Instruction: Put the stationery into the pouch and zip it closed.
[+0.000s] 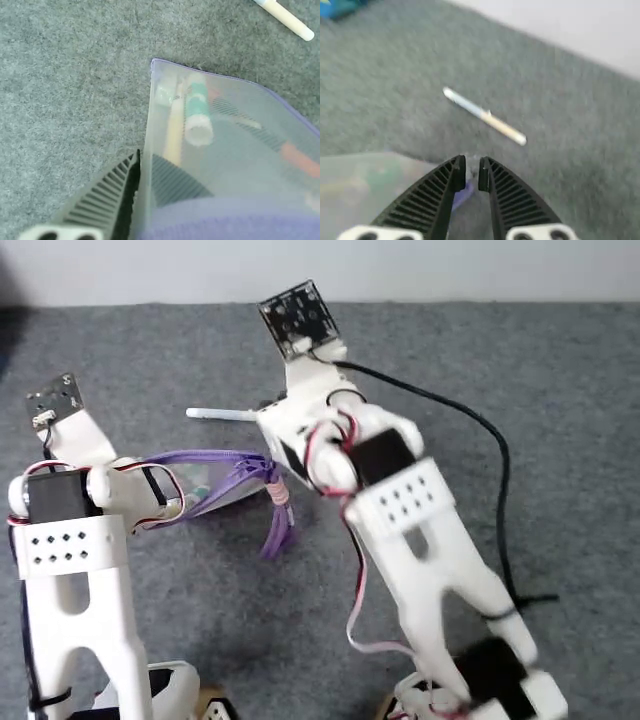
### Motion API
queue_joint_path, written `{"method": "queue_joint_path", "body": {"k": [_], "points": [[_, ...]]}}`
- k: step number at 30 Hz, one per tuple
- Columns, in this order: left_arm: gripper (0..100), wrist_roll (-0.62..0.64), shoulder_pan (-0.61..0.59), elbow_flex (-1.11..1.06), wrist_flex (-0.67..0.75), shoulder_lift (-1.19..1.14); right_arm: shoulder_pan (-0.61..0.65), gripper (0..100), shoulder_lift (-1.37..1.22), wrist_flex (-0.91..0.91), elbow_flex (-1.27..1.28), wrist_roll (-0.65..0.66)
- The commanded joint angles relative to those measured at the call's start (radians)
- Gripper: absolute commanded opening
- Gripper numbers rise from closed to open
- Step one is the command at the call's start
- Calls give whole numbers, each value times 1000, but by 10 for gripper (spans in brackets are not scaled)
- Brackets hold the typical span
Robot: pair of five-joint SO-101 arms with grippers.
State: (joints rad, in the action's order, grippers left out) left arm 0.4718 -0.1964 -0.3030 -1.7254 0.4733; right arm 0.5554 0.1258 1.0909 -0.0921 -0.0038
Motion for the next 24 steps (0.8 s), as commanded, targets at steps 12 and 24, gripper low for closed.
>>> {"method": "queue_joint_path", "body": {"k": [12, 24], "points": [[13, 9, 5, -50, -3, -20, -87, 102, -507, 74, -353, 230], [13, 9, 6, -50, 0, -20, -99, 285, -878, -12, -624, 463]]}}
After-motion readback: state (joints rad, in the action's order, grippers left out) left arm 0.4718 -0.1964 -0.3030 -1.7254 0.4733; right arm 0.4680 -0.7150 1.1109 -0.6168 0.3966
